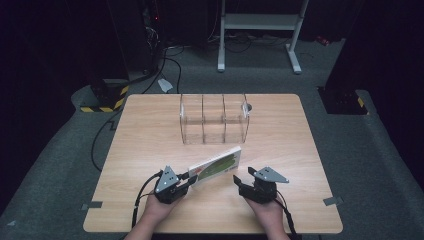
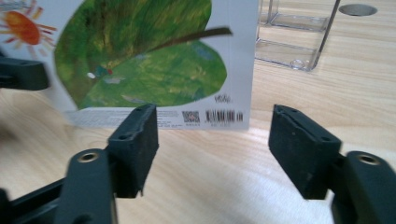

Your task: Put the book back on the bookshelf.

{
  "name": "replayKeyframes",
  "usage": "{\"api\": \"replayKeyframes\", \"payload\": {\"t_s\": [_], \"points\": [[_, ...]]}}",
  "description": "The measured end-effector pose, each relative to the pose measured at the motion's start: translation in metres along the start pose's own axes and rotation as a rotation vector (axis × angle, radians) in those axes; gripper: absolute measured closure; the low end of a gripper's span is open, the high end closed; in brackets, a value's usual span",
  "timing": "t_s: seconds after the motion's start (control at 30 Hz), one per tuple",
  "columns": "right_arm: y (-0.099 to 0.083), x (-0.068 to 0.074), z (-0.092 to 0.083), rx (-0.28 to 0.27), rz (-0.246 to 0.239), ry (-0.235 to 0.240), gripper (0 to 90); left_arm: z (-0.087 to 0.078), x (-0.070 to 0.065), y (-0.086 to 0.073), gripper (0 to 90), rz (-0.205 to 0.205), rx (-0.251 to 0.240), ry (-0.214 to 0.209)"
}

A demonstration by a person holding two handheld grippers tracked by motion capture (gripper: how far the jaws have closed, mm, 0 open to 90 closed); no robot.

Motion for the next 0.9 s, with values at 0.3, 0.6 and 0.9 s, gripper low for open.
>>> {"api": "replayKeyframes", "payload": {"t_s": [0.3,0.6,0.9], "points": [[0.024,-0.016,0.026,0.011,-0.081,0.071,28.0,-0.002,-0.007,-0.001,80.1,0.024,-0.007,-0.033],[0.026,-0.017,0.029,-0.022,-0.105,0.135,25.9,-0.008,-0.009,-0.004,80.2,0.046,-0.010,-0.104],[0.026,-0.013,0.023,-0.044,-0.152,0.147,27.5,-0.008,-0.011,-0.004,80.0,0.066,-0.013,-0.105]]}}
Point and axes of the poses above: each handheld gripper's, and its own axes: z roughly forward along the jaws, y roughly out of its top, x roughly to its left, the point moved 2 cm from there along z, roughly forward along the jaws, and after that the axes turned 6 degrees about y, right-handed, at the moved point
